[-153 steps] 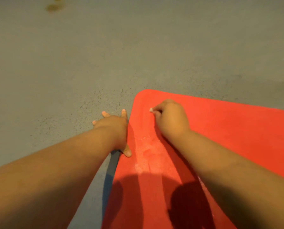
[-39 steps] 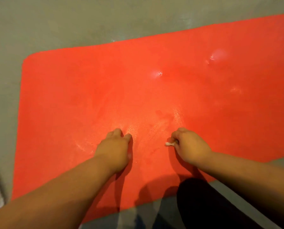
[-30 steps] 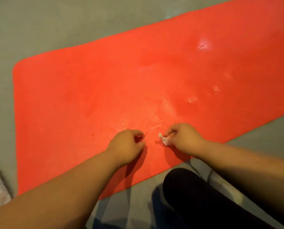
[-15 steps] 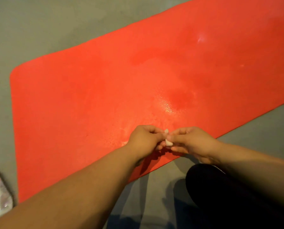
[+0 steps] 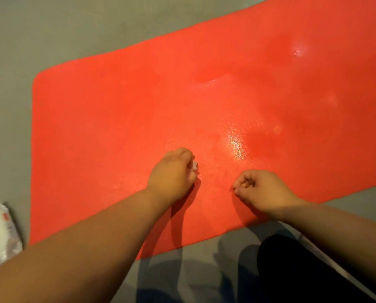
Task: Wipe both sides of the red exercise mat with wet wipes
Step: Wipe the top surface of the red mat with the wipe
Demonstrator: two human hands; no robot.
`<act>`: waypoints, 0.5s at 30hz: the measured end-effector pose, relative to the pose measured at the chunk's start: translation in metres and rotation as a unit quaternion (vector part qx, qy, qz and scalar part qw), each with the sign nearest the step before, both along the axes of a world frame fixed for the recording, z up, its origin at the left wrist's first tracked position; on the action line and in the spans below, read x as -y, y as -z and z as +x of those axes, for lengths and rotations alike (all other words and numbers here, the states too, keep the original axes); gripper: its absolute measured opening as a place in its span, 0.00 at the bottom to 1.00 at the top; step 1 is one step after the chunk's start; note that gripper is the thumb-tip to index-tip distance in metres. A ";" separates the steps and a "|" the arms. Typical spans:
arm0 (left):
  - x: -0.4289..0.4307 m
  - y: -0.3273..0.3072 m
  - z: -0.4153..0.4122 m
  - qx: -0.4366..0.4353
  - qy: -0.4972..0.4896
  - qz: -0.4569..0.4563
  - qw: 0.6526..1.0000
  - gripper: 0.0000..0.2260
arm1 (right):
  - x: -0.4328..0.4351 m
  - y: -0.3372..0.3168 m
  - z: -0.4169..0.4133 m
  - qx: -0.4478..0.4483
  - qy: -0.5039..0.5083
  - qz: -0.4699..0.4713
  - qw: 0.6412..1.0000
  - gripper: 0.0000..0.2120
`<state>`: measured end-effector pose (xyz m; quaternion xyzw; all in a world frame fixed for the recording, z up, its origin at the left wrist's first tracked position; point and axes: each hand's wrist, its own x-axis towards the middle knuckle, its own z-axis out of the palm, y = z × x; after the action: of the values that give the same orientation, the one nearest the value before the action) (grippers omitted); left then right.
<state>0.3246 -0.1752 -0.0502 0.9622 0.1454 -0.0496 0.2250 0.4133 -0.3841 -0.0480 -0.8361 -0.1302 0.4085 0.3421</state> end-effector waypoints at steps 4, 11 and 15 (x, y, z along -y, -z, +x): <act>0.023 0.015 -0.015 -0.027 0.167 0.040 0.985 0.06 | 0.005 0.003 0.014 0.048 -0.064 -0.030 0.996 0.08; -0.016 0.017 0.013 0.018 -0.040 0.040 0.998 0.08 | 0.041 -0.005 0.038 0.263 -0.197 -0.040 0.944 0.13; 0.027 0.022 -0.025 0.020 -0.080 0.040 0.996 0.08 | 0.057 -0.004 0.039 0.265 -0.228 -0.087 0.933 0.21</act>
<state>0.2992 -0.2019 -0.0723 0.9563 0.2196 -0.0066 0.1927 0.4521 -0.4410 -0.0441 -0.8883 -0.3672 0.2489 0.1191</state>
